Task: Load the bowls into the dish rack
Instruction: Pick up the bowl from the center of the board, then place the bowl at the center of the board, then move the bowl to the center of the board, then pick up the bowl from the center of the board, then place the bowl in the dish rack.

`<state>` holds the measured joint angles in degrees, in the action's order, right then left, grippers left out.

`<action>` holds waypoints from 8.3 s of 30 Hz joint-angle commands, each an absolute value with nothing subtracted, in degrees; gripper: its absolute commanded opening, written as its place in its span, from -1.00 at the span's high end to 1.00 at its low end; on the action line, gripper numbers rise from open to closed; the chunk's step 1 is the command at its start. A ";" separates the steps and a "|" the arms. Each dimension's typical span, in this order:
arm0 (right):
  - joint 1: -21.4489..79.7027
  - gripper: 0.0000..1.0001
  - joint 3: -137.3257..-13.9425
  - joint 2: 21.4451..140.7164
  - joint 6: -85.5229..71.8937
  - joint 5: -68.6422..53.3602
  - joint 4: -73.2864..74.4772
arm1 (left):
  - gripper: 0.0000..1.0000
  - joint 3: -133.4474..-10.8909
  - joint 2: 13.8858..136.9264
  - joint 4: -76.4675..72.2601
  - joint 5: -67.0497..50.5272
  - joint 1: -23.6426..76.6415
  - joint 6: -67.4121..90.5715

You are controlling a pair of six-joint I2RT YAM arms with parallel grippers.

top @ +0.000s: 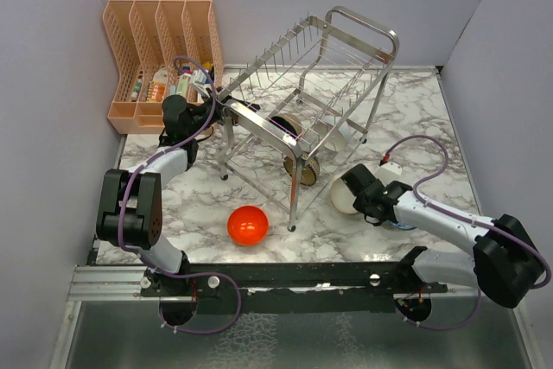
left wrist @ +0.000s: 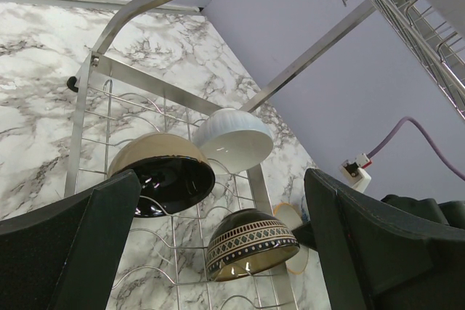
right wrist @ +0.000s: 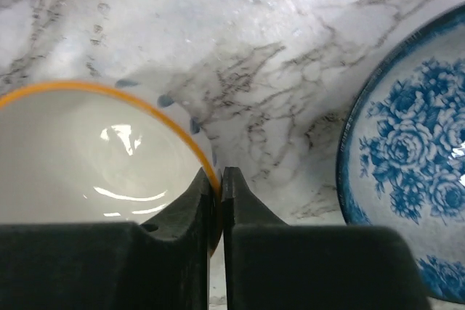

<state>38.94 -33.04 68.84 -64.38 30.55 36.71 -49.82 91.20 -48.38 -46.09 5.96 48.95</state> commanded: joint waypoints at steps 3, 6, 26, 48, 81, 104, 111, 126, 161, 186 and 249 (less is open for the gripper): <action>39.09 0.98 -34.43 66.86 -63.32 34.89 40.93 | -0.99 -49.87 90.07 -49.77 -47.10 6.06 48.34; 39.11 0.98 -37.90 65.65 -60.14 38.03 43.45 | -0.99 -50.10 90.00 -49.41 -47.02 6.06 48.00; 40.25 0.98 -33.74 47.88 -18.34 55.38 -0.65 | -0.99 -50.55 90.06 -49.06 -46.74 6.11 48.19; 40.34 0.98 -37.98 55.17 -42.24 19.05 34.42 | -0.99 -55.18 82.51 -27.17 -39.10 5.89 40.39; 41.13 -0.01 -31.16 55.71 -53.30 15.42 40.58 | -0.99 -51.79 79.17 -23.93 -35.58 5.10 38.36; 34.18 0.10 -47.73 67.06 -61.65 32.69 62.74 | -0.99 -46.67 80.84 -37.03 -41.54 4.48 45.80; 29.09 0.14 -43.26 71.02 -56.07 30.54 53.16 | -0.99 -46.12 81.65 -39.49 -42.18 4.48 46.98; 27.47 0.98 -46.39 72.45 -49.55 31.71 43.26 | -0.99 -46.04 83.43 -41.46 -42.63 4.48 47.90; 27.42 -0.02 -56.33 79.81 -48.59 20.79 30.47 | -0.99 -47.07 82.76 -37.88 -42.26 4.44 45.24; 12.39 0.13 -40.90 71.98 -49.64 11.30 32.86 | -0.99 -46.68 82.38 -39.00 -42.99 4.48 46.28; 48.40 0.98 -20.19 59.93 8.77 45.95 -56.39 | -0.99 -47.53 77.68 -29.51 -39.28 6.37 39.58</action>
<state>44.77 -20.64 55.05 0.40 39.05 -35.86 -46.41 79.68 -29.43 -40.36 6.13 40.73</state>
